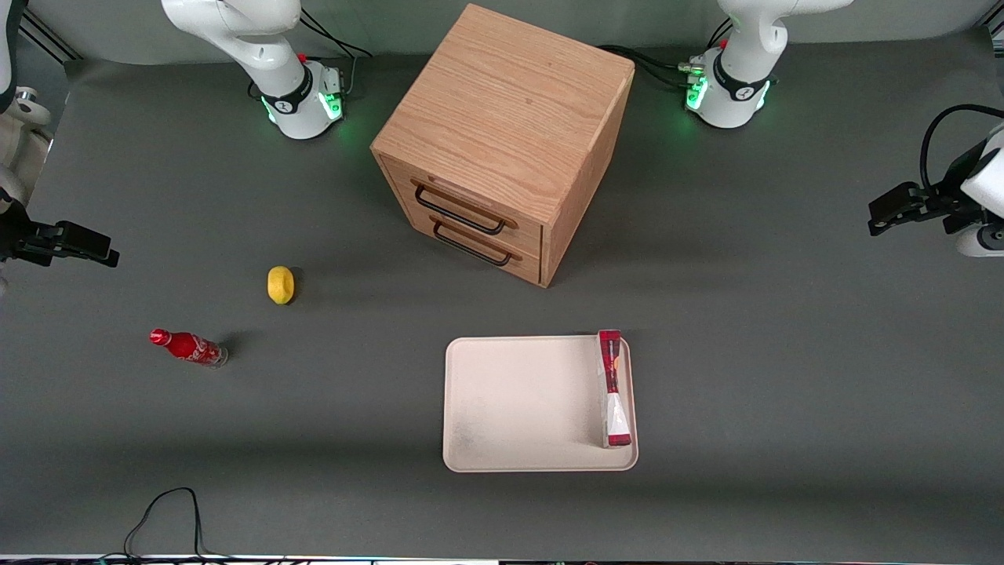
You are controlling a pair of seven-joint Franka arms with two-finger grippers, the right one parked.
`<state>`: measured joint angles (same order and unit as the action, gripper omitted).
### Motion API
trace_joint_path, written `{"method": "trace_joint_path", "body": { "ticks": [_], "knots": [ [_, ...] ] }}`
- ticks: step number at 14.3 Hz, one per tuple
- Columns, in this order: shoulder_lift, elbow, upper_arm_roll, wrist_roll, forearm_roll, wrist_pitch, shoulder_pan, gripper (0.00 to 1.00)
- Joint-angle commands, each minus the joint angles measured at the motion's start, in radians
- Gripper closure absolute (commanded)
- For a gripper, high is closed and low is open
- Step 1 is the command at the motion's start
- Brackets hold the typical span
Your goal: Place red cookie box on tray
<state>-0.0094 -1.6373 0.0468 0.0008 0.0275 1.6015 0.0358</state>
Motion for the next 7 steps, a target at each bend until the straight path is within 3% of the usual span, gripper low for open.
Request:
{"method": "trace_joint_path", "body": {
  "ticks": [1, 7],
  "knots": [
    [0.003, 0.02, -0.016, 0.027, -0.04, -0.029, -0.014, 0.0],
    [0.003, 0.019, -0.018, 0.028, -0.038, -0.038, -0.016, 0.0]
  ]
}}
